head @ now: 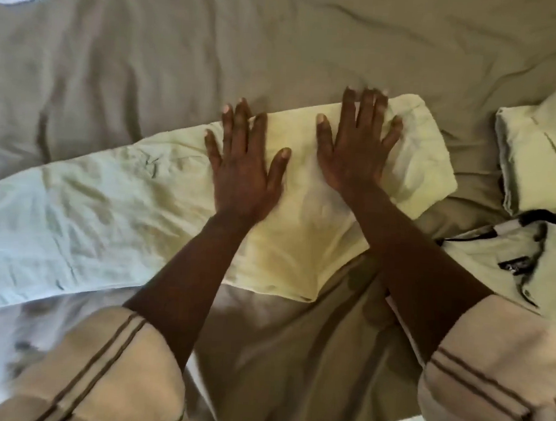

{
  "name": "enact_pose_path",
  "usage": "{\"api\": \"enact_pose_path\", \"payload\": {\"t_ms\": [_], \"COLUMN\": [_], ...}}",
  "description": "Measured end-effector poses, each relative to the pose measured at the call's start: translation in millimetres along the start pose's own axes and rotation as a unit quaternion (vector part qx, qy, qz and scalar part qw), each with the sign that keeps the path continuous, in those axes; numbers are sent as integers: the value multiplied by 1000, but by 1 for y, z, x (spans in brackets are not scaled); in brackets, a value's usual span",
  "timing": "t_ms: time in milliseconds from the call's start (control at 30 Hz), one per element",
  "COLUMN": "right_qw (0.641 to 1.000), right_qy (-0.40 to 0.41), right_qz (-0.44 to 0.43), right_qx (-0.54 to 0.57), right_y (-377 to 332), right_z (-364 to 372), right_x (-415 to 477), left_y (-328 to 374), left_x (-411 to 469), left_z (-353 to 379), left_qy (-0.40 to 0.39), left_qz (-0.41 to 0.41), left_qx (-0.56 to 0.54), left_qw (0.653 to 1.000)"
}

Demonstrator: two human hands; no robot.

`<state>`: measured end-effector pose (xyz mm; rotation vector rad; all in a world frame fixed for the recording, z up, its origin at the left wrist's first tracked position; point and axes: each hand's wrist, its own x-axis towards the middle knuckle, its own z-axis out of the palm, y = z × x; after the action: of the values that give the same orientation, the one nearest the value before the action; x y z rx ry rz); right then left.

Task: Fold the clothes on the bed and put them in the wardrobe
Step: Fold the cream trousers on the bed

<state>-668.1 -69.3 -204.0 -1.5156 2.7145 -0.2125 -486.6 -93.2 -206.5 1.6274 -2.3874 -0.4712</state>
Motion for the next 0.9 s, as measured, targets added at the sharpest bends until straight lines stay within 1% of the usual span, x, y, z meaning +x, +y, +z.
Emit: {"api": "enact_pose_path", "payload": {"t_ms": [33, 67, 133, 167, 233, 267, 333, 367, 400, 433, 467, 500, 533, 567, 633, 667, 700, 733, 767, 833, 867, 900], "right_qw": [999, 996, 984, 977, 962, 955, 937, 932, 933, 941, 953, 963, 967, 963, 946, 938, 933, 931, 933, 935, 933, 934], "right_qy": [34, 62, 75, 71, 43, 15, -51, -76, -92, -95, -83, -64, -43, -33, -24, -23, -24, -25, -28, -38, -42, -46], "right_qz": [-12, -42, -107, -121, -151, -190, -286, -310, -314, -299, -269, -238, -224, -231, -276, -296, -310, -319, -324, -344, -354, -354], "right_qx": [13, 40, 120, 160, 224, 228, 193, 169, 148, 128, 114, 108, 116, 133, 171, 179, 180, 174, 153, 80, 47, 24], "right_y": [-16, -41, -80, -98, -135, -150, -177, -184, -194, -204, -208, -217, -227, -247, -286, -301, -315, -331, -341, -348, -350, -353], "right_z": [-8, -13, -20, -20, -16, -11, 7, 17, 26, 32, 33, 32, 29, 26, 20, 20, 24, 31, 38, 51, 58, 63], "right_x": [-9, -23, -63, -85, -123, -138, -165, -173, -181, -189, -192, -196, -200, -205, -215, -217, -218, -221, -221, -225, -227, -231], "left_y": [5, 5, -3, -17, -71, -104, -189, -230, -271, -304, -322, -330, -327, -322, -297, -285, -287, -308, -336, -410, -444, -470], "left_x": [-8, -21, -53, -71, -104, -120, -151, -162, -175, -186, -189, -190, -187, -185, -174, -168, -164, -161, -159, -167, -173, -180], "left_z": [-5, -14, -24, -27, -38, -44, -59, -69, -83, -99, -110, -122, -128, -133, -129, -124, -120, -121, -125, -142, -156, -169], "left_qy": [23, 50, 79, 82, 78, 68, 37, 36, 45, 66, 90, 111, 123, 123, 64, 32, 13, 9, 16, 42, 57, 55], "left_qz": [3, -2, -40, -67, -120, -132, -159, -197, -257, -326, -384, -413, -399, -343, -152, -74, -27, -20, -46, -141, -184, -202], "left_qx": [-18, -30, -62, -72, -46, -14, 41, 62, 76, 71, 57, 51, 58, 66, 48, 37, 33, 37, 60, 116, 118, 108], "left_qw": [1000, 998, 994, 992, 989, 989, 986, 978, 963, 941, 917, 903, 907, 929, 985, 996, 999, 999, 997, 982, 974, 972]}}
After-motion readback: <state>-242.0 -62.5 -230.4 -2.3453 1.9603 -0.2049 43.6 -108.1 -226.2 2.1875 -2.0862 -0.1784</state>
